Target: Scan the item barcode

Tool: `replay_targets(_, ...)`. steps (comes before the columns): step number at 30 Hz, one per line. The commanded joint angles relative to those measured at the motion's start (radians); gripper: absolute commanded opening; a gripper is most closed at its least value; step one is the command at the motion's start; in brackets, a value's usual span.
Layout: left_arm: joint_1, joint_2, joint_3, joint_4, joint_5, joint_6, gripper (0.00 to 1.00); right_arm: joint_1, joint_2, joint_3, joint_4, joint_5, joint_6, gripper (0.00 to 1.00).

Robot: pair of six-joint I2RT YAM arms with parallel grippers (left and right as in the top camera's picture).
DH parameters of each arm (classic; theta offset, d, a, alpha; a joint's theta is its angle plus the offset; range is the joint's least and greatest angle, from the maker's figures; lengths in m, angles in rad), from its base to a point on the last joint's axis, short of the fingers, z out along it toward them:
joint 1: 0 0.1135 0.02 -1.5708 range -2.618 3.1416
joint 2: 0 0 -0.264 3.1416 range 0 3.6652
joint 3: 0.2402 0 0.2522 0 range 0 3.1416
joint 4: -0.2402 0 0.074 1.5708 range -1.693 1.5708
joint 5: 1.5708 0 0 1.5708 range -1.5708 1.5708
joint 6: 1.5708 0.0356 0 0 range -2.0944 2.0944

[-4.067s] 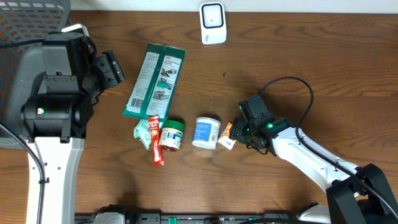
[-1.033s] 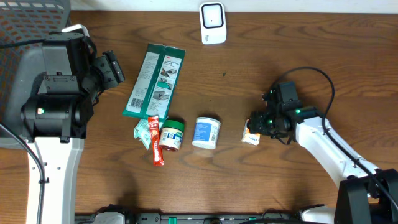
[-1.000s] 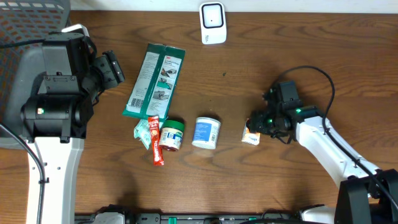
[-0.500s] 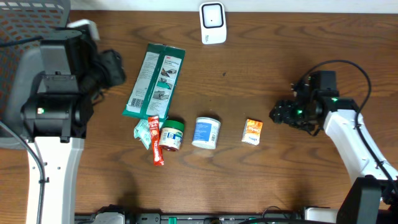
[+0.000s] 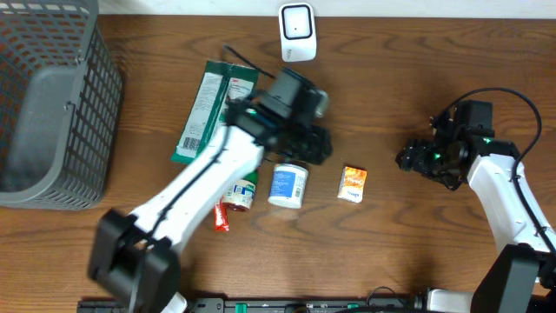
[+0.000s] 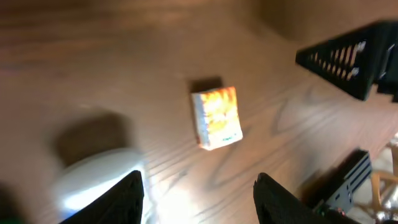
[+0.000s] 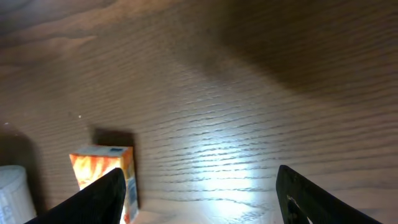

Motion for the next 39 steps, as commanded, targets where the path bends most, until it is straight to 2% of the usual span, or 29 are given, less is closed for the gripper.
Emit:
replay_targets(1,-0.069,0.071,-0.003,0.037,0.012,-0.03,0.55,-0.003,-0.016,-0.008,0.0,0.018,-0.014,0.73)
replay_targets(4,-0.119,0.128,-0.003,0.065,-0.048,-0.072,0.54,-0.003,-0.013,-0.008,0.004,0.018,-0.014,0.73)
replay_targets(5,-0.14,0.159,-0.003,0.072,-0.106,-0.119,0.54,-0.003,-0.013,-0.008,0.003,0.018,-0.014,0.73)
replay_targets(11,-0.193,0.255,-0.003,0.167,-0.109,-0.137,0.54,-0.002,-0.013,-0.009,0.005,0.018,-0.014,0.73)
replay_targets(19,-0.202,0.343,-0.003,0.25,-0.143,-0.177,0.53,-0.002,-0.013,-0.009,0.004,0.018,-0.014,0.73)
replay_targets(25,-0.217,0.386,-0.003,0.237,-0.143,-0.176,0.39,-0.002,-0.013,-0.009,0.004,0.018,-0.014,0.73)
replay_targets(28,-0.217,0.387,-0.003,0.222,-0.143,-0.176,0.22,-0.002,-0.013,-0.009,0.004,0.018,-0.014,0.73)
replay_targets(29,-0.216,0.387,-0.003,0.222,-0.142,-0.176,0.13,-0.002,-0.013,-0.009,0.003,0.014,-0.014,0.73)
replay_targets(30,-0.214,0.386,-0.003,0.222,-0.142,-0.176,0.09,-0.002,-0.013,-0.009,0.003,0.007,-0.014,0.73)
replay_targets(33,-0.2,0.364,-0.001,0.222,-0.121,-0.175,0.07,-0.002,-0.013,-0.009,0.004,-0.018,-0.016,0.74)
replay_targets(39,-0.094,0.22,-0.001,0.219,0.071,-0.165,0.07,-0.013,-0.013,-0.009,0.004,-0.193,-0.094,0.78)
